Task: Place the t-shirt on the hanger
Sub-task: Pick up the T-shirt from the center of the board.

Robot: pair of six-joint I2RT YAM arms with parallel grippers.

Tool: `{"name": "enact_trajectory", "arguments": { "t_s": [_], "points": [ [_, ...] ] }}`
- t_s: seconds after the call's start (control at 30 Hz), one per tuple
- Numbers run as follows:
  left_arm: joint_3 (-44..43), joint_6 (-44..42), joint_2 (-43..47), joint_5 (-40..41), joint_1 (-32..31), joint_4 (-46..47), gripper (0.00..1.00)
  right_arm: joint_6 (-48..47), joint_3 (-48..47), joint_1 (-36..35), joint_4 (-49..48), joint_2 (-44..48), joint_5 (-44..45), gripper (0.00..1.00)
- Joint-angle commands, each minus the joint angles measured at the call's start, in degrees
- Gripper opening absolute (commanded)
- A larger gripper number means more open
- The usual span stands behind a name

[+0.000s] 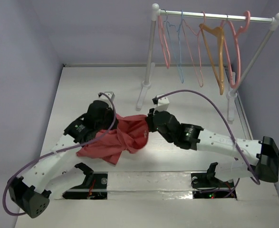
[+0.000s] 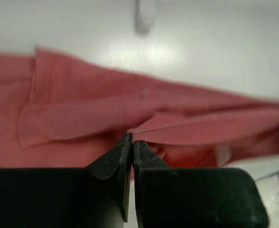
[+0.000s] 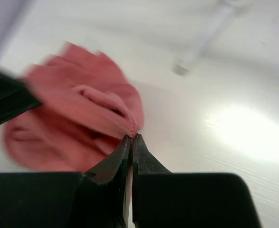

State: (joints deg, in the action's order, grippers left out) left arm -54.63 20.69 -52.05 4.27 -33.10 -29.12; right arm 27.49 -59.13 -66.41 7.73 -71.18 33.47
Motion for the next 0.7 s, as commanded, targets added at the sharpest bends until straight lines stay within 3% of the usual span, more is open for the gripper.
{"name": "enact_trajectory", "arguments": {
  "t_s": [0.0, 0.07, 0.1, 0.2, 0.23, 0.33, 0.43, 0.5, 0.53, 0.6, 0.63, 0.67],
  "points": [
    [4.0, 4.4, 4.0, -3.3, -2.8, 9.3, 0.0, 1.8, 1.1, 3.0, 0.7, 1.0, 5.8, 0.0],
    [6.0, 5.3, 3.4, -3.7, -4.9, 12.3, 0.0, 0.6, 0.0, 3.0, 0.9, -0.6, 5.5, 0.0],
    [7.1, 6.2, 2.4, -3.6, -7.0, 14.6, 0.0, -0.1, -1.6, 3.0, 2.3, -1.8, 4.1, 0.06],
    [7.8, 6.8, 0.0, -3.9, -8.2, 17.3, 0.0, -0.4, -4.8, 3.0, 7.7, -2.4, 0.1, 0.3],
    [8.1, 7.2, -0.4, -4.0, -8.8, 18.4, 0.0, -0.6, -5.9, 3.0, 9.2, -2.0, -1.7, 0.51],
    [10.1, 8.0, -0.9, -6.6, -8.8, 22.8, 0.0, -1.8, -9.0, 3.0, 13.1, 2.2, -9.3, 0.66],
    [11.2, 8.7, -1.3, -7.8, -8.8, 26.0, 0.0, -4.1, -12.4, 3.0, 13.9, 7.8, -14.0, 0.65],
    [11.5, 8.7, -1.2, -8.1, -8.8, 27.1, 0.0, -6.2, -17.9, 3.0, 16.4, 9.2, -13.8, 0.59],
    [11.5, 8.7, -1.1, -8.3, -8.8, 27.3, 0.0, -8.4, -19.9, 3.0, 17.2, 9.4, -11.4, 0.41],
    [11.6, 8.6, -0.8, -8.6, -8.8, 27.8, 0.0, -11.2, -24.1, 5.3, 19.4, 9.1, -4.1, 0.27],
    [11.6, 8.6, -0.6, -8.8, -8.8, 28.0, 0.0, -13.2, -28.5, 7.2, 20.2, 9.0, -3.2, 0.08],
    [11.8, 8.6, -0.3, -9.2, -8.8, 28.3, 0.0, -14.4, -30.6, 9.2, 20.7, 9.0, -2.4, 0.05]
  ]
}}
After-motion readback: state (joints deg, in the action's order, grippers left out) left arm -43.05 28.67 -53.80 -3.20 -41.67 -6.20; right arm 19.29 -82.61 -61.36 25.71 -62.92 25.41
